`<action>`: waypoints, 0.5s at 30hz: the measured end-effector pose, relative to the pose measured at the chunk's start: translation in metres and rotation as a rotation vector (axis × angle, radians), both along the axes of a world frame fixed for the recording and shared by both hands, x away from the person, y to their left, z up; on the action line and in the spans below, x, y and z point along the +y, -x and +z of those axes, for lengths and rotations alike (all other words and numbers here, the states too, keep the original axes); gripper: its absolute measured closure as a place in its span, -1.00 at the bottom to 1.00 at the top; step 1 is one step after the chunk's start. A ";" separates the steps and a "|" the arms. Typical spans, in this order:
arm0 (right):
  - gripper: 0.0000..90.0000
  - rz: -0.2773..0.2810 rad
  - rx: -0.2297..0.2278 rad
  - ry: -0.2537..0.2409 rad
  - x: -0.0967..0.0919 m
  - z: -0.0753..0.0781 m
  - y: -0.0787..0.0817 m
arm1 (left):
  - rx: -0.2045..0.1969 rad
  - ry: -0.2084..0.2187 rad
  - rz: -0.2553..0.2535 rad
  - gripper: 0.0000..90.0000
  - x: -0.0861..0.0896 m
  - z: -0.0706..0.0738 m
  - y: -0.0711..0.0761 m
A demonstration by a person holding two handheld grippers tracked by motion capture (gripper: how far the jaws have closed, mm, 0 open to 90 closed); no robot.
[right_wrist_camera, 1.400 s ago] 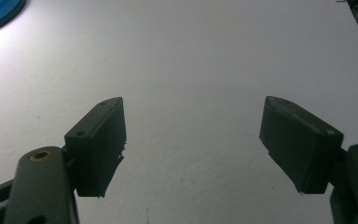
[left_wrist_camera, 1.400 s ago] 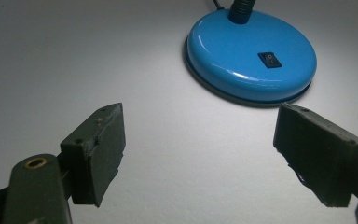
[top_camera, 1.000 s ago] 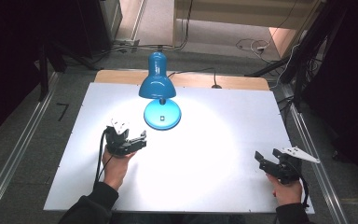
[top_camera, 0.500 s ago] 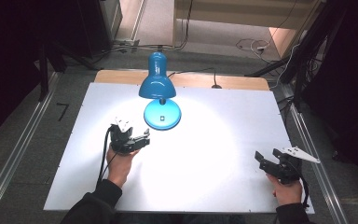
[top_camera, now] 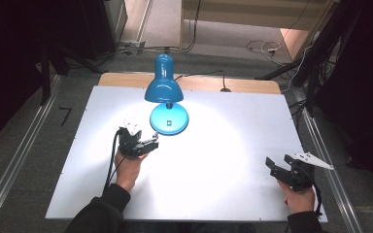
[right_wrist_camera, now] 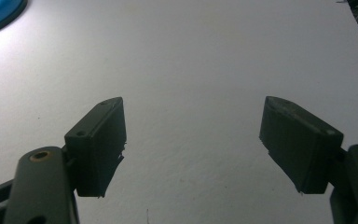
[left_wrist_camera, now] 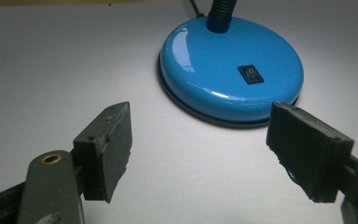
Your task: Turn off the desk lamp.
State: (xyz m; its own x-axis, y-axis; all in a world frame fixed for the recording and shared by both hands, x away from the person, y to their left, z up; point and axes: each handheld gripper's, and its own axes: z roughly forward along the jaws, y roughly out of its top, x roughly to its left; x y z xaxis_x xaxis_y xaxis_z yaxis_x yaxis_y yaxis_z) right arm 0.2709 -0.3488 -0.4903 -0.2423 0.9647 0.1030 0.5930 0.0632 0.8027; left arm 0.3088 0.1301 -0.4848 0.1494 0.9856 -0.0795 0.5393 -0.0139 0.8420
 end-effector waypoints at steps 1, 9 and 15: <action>-0.52 0.002 -0.002 0.001 0.000 0.000 0.000 | -0.005 0.003 -0.001 -0.46 -0.001 0.000 -0.001; -0.53 0.004 0.000 0.001 0.000 0.000 0.000 | -0.006 -0.002 -0.007 -0.39 -0.006 -0.001 -0.006; -0.53 0.002 0.001 -0.001 0.000 0.000 -0.001 | -0.012 0.005 -0.010 -0.34 -0.010 -0.002 -0.012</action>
State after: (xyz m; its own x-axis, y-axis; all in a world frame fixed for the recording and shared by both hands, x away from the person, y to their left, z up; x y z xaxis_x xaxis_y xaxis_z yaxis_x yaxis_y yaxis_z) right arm 0.2715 -0.3485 -0.4906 -0.2440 0.9642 0.1042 0.5937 0.0636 0.8022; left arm 0.3203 0.1202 -0.4865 0.1605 0.9836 -0.0823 0.5292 -0.0154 0.8483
